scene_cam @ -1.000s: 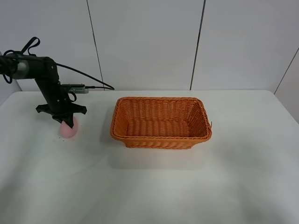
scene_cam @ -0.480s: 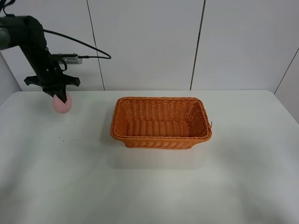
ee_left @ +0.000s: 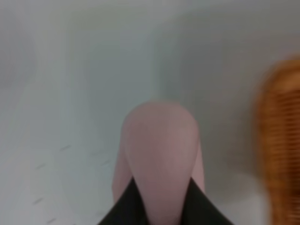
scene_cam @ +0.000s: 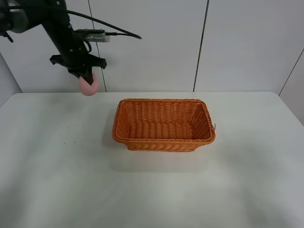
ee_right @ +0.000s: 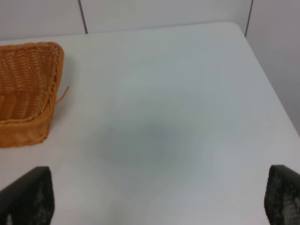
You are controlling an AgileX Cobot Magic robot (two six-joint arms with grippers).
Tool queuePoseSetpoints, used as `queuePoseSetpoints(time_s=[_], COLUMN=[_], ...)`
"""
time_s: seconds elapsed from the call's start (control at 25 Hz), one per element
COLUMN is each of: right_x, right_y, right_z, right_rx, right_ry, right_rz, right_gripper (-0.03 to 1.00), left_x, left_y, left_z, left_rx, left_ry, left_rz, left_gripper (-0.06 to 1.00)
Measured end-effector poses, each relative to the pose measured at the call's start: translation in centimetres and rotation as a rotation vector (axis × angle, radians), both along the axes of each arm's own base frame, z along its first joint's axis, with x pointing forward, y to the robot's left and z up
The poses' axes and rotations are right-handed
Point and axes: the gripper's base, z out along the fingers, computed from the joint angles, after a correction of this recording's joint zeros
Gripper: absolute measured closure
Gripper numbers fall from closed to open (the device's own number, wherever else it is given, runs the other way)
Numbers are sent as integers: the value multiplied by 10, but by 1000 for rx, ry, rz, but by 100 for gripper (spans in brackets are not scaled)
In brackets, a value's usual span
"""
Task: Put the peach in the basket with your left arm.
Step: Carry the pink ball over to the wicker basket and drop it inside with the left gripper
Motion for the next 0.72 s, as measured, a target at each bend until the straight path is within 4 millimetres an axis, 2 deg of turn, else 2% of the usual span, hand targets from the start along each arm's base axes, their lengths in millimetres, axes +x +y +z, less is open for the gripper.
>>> queuePoseSetpoints(time_s=[0.12,0.36,0.72], right_x=[0,0,0], right_y=[0,0,0], right_z=[0,0,0], right_rx=[0,0,0], right_ry=[0,0,0], right_rz=[0,0,0], right_gripper=[27,27,27], left_x=[-12,-30,-37], left_y=[-39,-92,-162], left_z=[2,-11,-82], left_rx=[-5,-4,20], left_ry=[-6,23,75], left_rz=[-87,-182,-300], left_gripper=[78,78,78])
